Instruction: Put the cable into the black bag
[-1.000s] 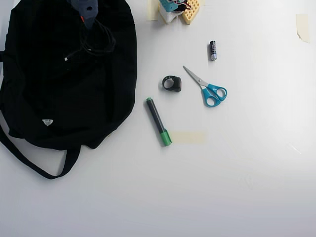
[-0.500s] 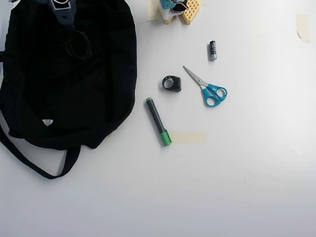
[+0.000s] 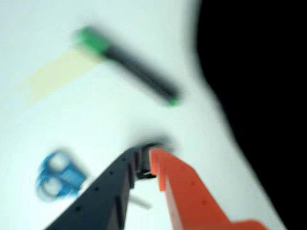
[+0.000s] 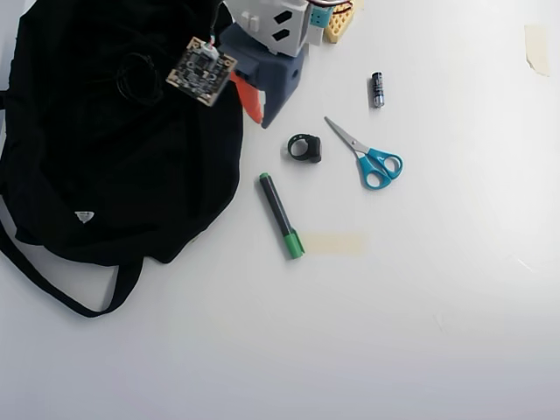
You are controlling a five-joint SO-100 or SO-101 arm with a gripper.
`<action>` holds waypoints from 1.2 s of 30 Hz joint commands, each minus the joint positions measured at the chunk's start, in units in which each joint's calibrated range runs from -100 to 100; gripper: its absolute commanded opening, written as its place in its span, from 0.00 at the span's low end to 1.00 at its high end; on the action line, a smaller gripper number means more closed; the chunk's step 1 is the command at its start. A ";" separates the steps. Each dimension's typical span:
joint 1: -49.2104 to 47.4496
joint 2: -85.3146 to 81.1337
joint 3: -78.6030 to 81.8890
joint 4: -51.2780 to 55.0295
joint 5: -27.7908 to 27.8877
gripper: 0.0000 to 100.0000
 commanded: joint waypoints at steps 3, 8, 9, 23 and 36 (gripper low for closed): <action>-9.97 -6.35 0.25 0.68 0.28 0.02; -13.93 -11.08 4.92 0.77 0.28 0.02; -14.23 -11.66 5.55 0.60 0.28 0.02; -15.35 -28.59 33.67 -15.08 0.13 0.02; -15.43 -49.17 64.13 -28.26 0.39 0.02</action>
